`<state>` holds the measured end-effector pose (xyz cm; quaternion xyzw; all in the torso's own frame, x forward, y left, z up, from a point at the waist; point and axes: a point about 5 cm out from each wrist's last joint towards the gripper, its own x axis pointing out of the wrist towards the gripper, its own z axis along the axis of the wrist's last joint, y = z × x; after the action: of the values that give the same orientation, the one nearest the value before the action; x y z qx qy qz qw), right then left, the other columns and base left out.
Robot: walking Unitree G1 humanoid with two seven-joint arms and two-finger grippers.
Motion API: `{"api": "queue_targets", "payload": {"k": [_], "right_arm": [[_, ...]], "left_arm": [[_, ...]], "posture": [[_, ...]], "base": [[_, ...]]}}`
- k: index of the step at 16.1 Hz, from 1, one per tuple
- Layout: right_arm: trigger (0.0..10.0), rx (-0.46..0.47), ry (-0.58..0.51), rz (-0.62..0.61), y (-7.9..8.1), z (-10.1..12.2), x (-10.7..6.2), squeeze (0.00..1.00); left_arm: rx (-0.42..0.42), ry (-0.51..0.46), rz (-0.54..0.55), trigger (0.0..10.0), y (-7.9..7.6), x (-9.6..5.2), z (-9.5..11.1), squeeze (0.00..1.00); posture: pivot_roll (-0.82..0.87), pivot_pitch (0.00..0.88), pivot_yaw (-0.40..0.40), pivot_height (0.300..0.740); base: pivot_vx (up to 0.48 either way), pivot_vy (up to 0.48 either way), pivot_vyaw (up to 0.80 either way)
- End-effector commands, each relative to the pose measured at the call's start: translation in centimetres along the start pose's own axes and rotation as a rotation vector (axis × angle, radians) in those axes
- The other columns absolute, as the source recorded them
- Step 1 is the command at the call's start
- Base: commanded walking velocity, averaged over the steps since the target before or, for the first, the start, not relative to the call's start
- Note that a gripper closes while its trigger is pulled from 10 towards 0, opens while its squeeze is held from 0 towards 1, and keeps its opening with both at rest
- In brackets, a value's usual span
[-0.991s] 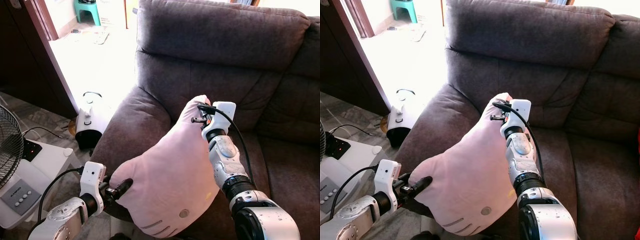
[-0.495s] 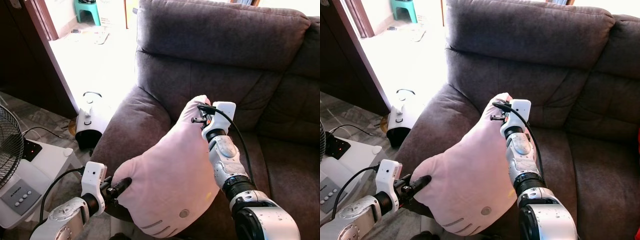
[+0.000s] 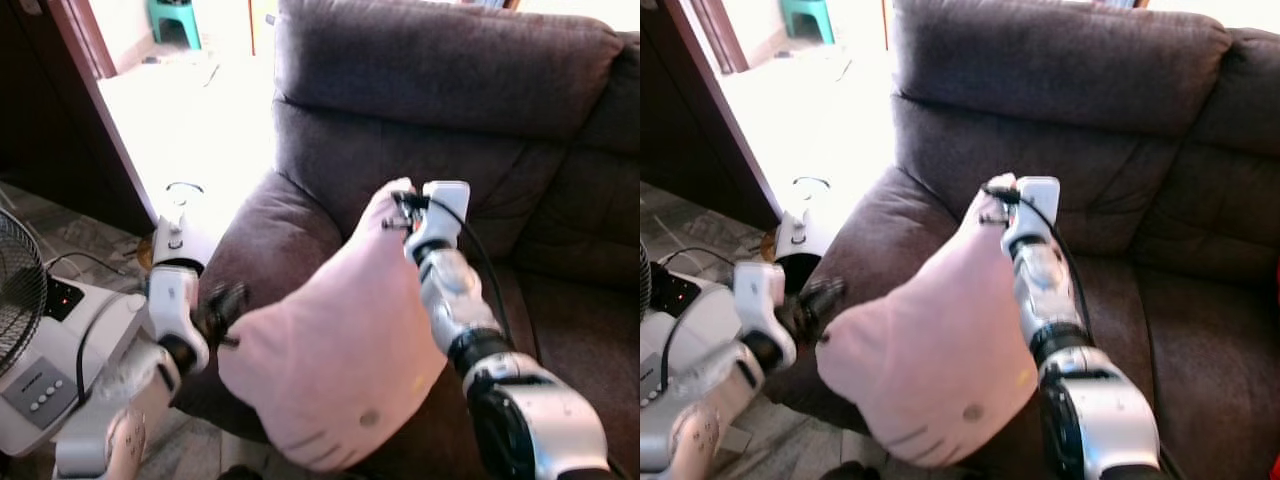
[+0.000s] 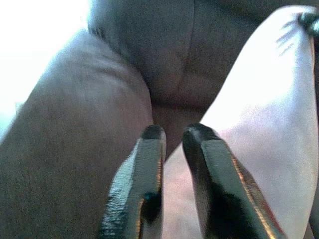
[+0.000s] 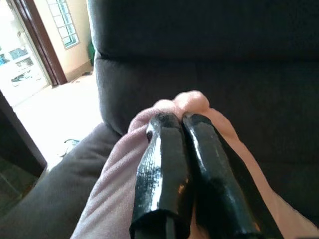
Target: Move the pillow to the sofa from floor
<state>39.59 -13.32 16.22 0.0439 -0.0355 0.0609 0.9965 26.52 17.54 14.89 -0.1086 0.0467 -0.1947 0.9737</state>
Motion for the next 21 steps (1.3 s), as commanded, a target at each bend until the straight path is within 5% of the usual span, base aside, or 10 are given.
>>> {"api": "queue_targets", "payload": {"k": [1,3,4,5,7,8,11,12,16,21], "right_arm": [[10.0,-0.001,-0.126,-0.002,-0.1,4.1,1.4,0.00],[10.0,-0.001,-0.157,0.014,0.5,5.9,2.1,0.00],[10.0,-0.007,-0.171,0.029,1.0,6.9,2.5,0.00],[10.0,-0.007,-0.173,0.032,1.1,7.0,2.5,0.00],[10.0,-0.002,-0.152,0.040,1.4,6.2,2.4,0.00],[10.0,0.000,-0.134,0.042,1.4,5.4,2.2,0.00],[10.0,0.002,-0.110,0.041,1.3,4.4,1.9,0.00],[10.0,0.004,-0.084,0.039,1.2,3.4,1.6,0.00],[10.0,0.003,-0.040,0.043,1.2,1.6,0.9,0.00],[10.0,0.010,-0.025,0.043,1.3,0.7,0.5,0.00]], "left_arm": [[0.006,-0.069,-0.002,0.0,-0.3,0.1,1.4,0.00],[0.004,-0.125,-0.019,0.0,-0.7,0.3,2.5,0.00],[0.009,-0.129,-0.045,1.8,-1.2,0.3,2.6,0.00],[0.001,-0.128,-0.046,0.0,-1.2,0.2,2.4,0.00],[0.012,-0.099,-0.030,1.0,-1.2,0.1,1.9,0.00],[0.061,-0.071,0.016,10.0,-0.8,0.1,1.3,0.00],[0.072,-0.045,0.064,10.0,-0.1,0.2,0.7,0.00],[0.056,-0.023,0.082,10.0,0.1,0.2,0.4,1.00],[0.015,0.133,0.049,10.0,0.4,-0.7,-1.9,1.00],[-0.035,0.137,0.031,10.0,0.4,-0.9,-2.9,1.00]], "posture": [[0.20,0.129,-0.068,0.718],[0.20,0.126,-0.072,0.718],[0.21,0.127,-0.076,0.718],[0.21,0.127,-0.077,0.718],[0.21,0.137,-0.078,0.718],[0.21,0.139,-0.076,0.718],[0.21,0.143,-0.074,0.718],[0.21,0.144,-0.073,0.718],[0.22,0.151,-0.069,0.718],[0.21,0.157,-0.067,0.718]], "base": [[0.000,0.000,0.00],[0.000,0.000,0.00],[0.000,0.000,0.00],[0.000,0.000,0.00],[0.000,0.000,0.00],[0.000,0.000,0.00],[0.000,0.000,0.00],[0.000,0.000,0.00],[0.000,0.000,0.00],[0.000,0.000,0.00]]}}
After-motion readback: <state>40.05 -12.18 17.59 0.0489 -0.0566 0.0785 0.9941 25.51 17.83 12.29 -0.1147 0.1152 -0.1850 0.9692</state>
